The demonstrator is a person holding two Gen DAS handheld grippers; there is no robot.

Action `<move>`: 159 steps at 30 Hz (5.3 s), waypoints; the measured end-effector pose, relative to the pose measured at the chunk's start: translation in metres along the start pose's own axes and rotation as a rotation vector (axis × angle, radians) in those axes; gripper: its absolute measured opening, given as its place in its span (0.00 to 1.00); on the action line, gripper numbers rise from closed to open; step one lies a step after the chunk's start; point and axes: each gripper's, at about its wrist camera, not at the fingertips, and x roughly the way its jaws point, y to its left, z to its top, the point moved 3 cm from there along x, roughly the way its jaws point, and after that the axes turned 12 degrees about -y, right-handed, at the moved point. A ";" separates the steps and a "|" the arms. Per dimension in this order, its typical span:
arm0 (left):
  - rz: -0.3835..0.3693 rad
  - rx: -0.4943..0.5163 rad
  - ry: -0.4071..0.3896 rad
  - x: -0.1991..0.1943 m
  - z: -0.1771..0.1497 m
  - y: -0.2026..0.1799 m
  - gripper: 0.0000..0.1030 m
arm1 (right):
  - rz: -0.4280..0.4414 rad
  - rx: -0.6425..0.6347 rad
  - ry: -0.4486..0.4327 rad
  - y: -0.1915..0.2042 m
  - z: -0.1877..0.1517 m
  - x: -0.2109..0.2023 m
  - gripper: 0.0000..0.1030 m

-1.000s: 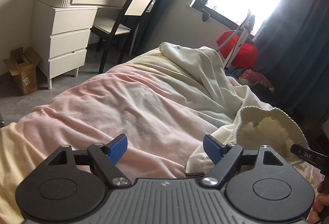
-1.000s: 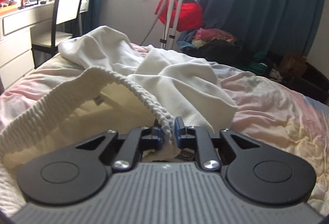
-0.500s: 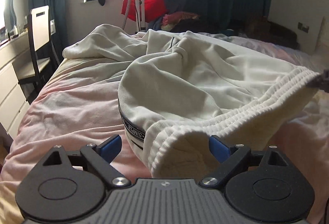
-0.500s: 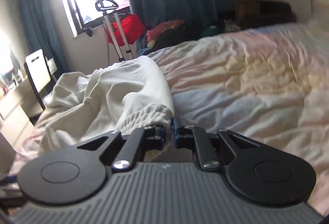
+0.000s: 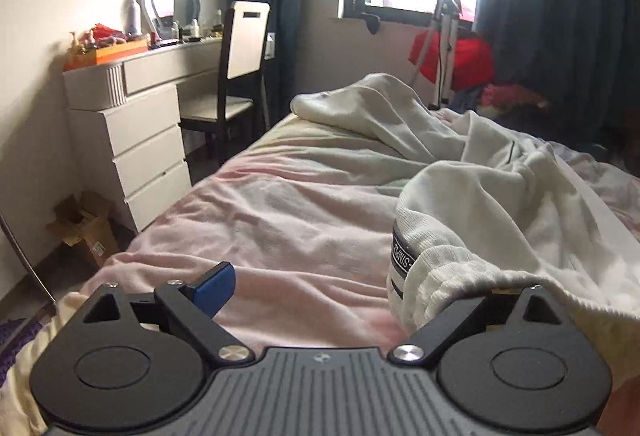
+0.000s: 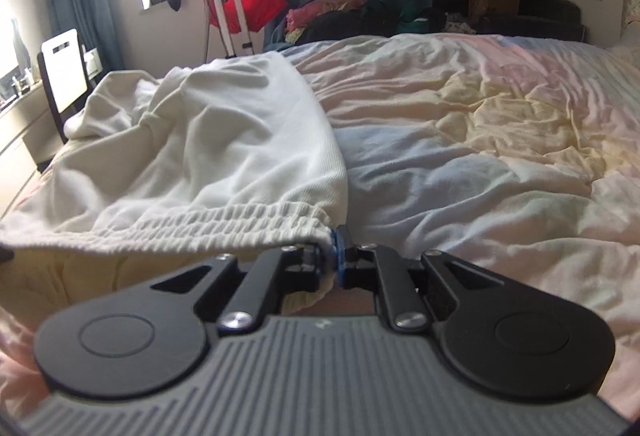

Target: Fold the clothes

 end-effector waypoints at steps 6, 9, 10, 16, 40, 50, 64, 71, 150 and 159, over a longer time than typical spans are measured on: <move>0.043 0.030 -0.027 -0.005 0.011 0.003 0.95 | 0.037 -0.120 0.079 0.025 -0.015 0.011 0.11; -0.011 0.032 0.158 0.010 -0.009 0.001 0.89 | 0.062 -0.073 0.085 0.018 -0.007 0.002 0.13; -0.050 0.001 0.207 0.012 -0.011 0.003 0.89 | 0.091 -0.035 0.082 0.013 -0.002 -0.004 0.14; -0.354 -0.300 0.452 -0.002 -0.024 0.027 0.92 | 0.249 0.218 0.022 -0.021 0.030 -0.040 0.14; -0.275 -0.613 0.365 0.080 -0.020 0.030 0.30 | 0.275 0.552 0.193 -0.019 -0.023 0.069 0.25; -0.331 -0.434 0.073 0.113 0.147 0.072 0.17 | 0.531 0.706 0.225 0.088 -0.015 0.029 0.18; 0.035 -0.133 0.168 0.281 0.125 0.189 0.18 | 0.721 0.627 0.409 0.295 -0.071 0.094 0.10; 0.014 -0.123 0.147 0.276 0.113 0.186 0.35 | 0.724 0.452 0.397 0.303 -0.062 0.091 0.13; -0.346 0.267 -0.089 0.310 0.142 -0.379 0.02 | 0.043 0.306 -0.184 -0.052 0.042 0.124 0.88; -0.616 0.094 -0.208 0.091 0.184 -0.250 0.02 | 0.165 0.369 -0.246 -0.038 0.053 0.072 0.88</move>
